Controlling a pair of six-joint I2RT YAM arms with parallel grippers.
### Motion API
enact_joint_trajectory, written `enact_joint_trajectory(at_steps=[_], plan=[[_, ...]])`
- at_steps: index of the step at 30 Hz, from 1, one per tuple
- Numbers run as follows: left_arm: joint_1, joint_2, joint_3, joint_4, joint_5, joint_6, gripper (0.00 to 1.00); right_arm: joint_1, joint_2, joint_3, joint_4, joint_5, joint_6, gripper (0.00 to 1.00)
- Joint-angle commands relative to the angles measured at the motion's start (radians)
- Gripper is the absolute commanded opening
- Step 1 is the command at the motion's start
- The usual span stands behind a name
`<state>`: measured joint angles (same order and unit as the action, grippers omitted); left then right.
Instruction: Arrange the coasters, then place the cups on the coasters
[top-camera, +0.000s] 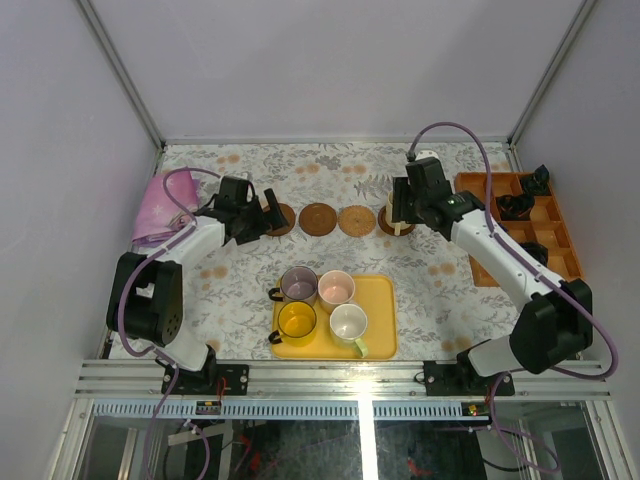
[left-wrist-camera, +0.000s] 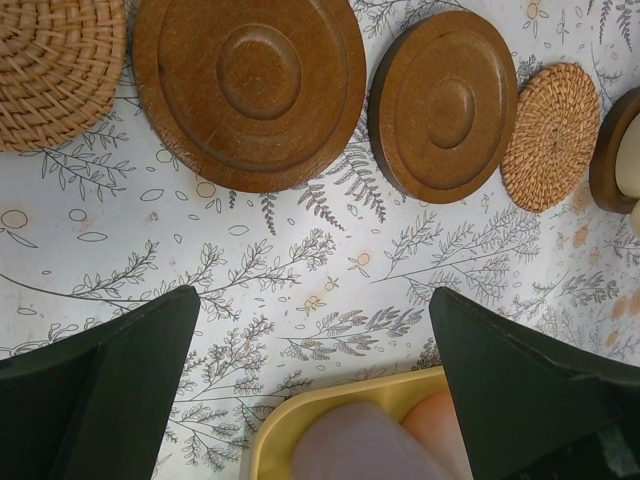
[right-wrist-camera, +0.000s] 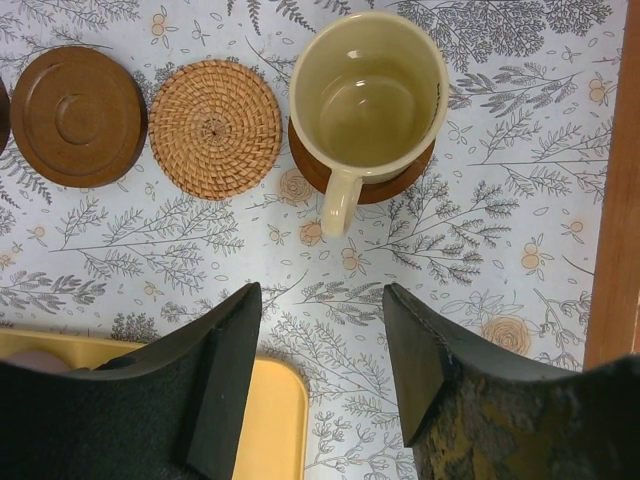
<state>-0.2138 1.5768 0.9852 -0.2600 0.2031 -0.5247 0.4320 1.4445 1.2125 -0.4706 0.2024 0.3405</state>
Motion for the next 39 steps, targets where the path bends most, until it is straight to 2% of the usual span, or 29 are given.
enact_joint_trajectory(at_steps=[1, 11, 16, 19, 21, 23, 26, 32, 39], plan=[[-0.01, -0.031, -0.013, 0.049, 0.006, 0.019, 1.0, 0.006, -0.057, -0.015, -0.012, 0.031, 0.009, 0.59], [-0.028, -0.035, -0.019, 0.057, 0.002, 0.022, 1.0, 0.006, -0.093, -0.049, -0.03, -0.064, 0.006, 0.52], [-0.033, -0.036, -0.02, 0.058, 0.002, 0.026, 1.0, 0.008, -0.095, -0.085, -0.039, -0.065, 0.003, 0.56], [-0.037, -0.032, -0.02, 0.059, 0.003, 0.026, 1.0, 0.008, -0.083, -0.096, -0.024, -0.074, 0.007, 0.54], [-0.039, -0.03, -0.02, 0.059, 0.004, 0.027, 1.0, 0.008, -0.072, -0.101, 0.008, -0.092, 0.005, 0.46], [-0.039, -0.027, -0.02, 0.058, 0.003, 0.028, 1.0, 0.007, -0.055, -0.103, 0.056, -0.114, 0.005, 0.32], [-0.041, -0.026, -0.02, 0.059, -0.002, 0.026, 1.0, 0.007, -0.014, -0.091, 0.11, -0.132, 0.001, 0.18], [-0.041, -0.013, -0.022, 0.062, -0.005, 0.02, 1.0, 0.008, 0.129, -0.015, 0.143, -0.168, -0.015, 0.01], [-0.04, -0.004, -0.011, 0.06, -0.009, 0.021, 1.0, 0.007, 0.213, 0.022, 0.169, -0.138, -0.035, 0.0]])
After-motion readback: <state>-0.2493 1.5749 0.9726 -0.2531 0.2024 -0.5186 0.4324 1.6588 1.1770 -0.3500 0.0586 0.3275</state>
